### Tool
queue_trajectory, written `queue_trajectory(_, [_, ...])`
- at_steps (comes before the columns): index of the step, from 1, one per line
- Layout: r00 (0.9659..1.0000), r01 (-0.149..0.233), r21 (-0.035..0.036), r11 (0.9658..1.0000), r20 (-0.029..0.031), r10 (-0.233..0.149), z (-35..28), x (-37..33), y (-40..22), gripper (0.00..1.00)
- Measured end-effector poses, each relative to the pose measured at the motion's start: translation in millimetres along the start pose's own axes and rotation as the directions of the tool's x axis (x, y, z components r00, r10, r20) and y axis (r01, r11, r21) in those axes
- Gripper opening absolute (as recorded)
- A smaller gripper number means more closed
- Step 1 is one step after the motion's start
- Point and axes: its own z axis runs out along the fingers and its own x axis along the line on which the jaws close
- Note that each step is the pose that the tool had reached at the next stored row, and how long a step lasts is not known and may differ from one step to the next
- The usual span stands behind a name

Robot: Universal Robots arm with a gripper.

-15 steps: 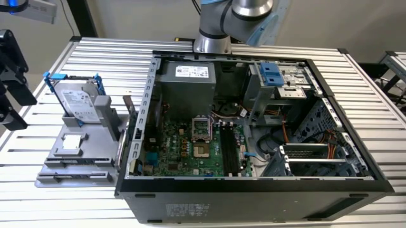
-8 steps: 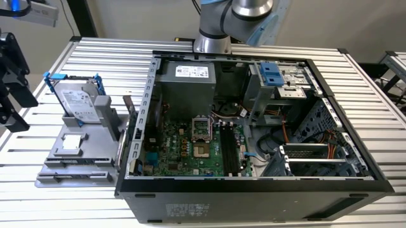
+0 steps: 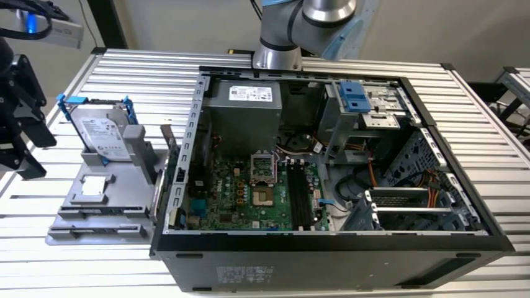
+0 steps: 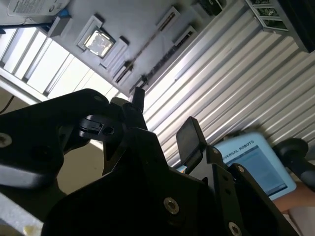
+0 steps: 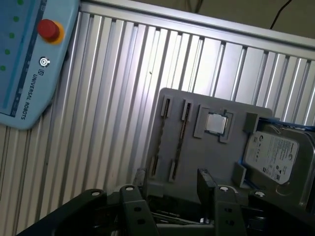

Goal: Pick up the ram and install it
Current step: 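Pick up the ram and move it above insertion slot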

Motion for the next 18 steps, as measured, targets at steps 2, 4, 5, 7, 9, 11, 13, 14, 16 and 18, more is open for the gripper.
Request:
queue_trajectory(2, [1.0000, 0.000, -0.0002, 1.0000, -0.0002, 0.000, 2.7, -0.6, -0.1, 1.00])
queue_trajectory(4, [1.0000, 0.000, 0.0001, 1.0000, 0.0000, 0.000, 5.6, -1.4, -0.1, 1.00])
queue_trajectory(5, [1.0000, -0.003, 0.0001, 1.0000, 0.0002, 0.003, 7.3, -1.4, -0.2, 1.00])
queue_trajectory(7, [0.9996, -0.027, -0.0003, 0.9996, 0.0003, 0.027, 10.5, -1.4, -0.2, 1.00])
queue_trajectory(9, [0.9980, -0.064, -0.0006, 0.9980, 0.0005, 0.064, 13.9, -1.5, -0.2, 1.00])
queue_trajectory(11, [0.9950, -0.100, -0.0008, 0.9950, 0.0009, 0.100, 17.4, -1.5, -0.3, 1.00])
queue_trajectory(13, [0.9908, -0.135, -0.0011, 0.9908, 0.0011, 0.135, 20.5, -1.5, -0.3, 1.00])
queue_trajectory(14, [0.9880, -0.154, -0.0013, 0.9880, 0.0013, 0.154, 21.9, -1.5, -0.3, 1.00])
queue_trajectory(16, [0.9821, -0.188, -0.0015, 0.9821, 0.0014, 0.188, 24.3, -1.6, -0.3, 1.00])
queue_trajectory(18, [0.9790, -0.204, -0.0019, 0.9790, 0.0010, 0.204, 25.5, -1.6, -0.3, 1.00])
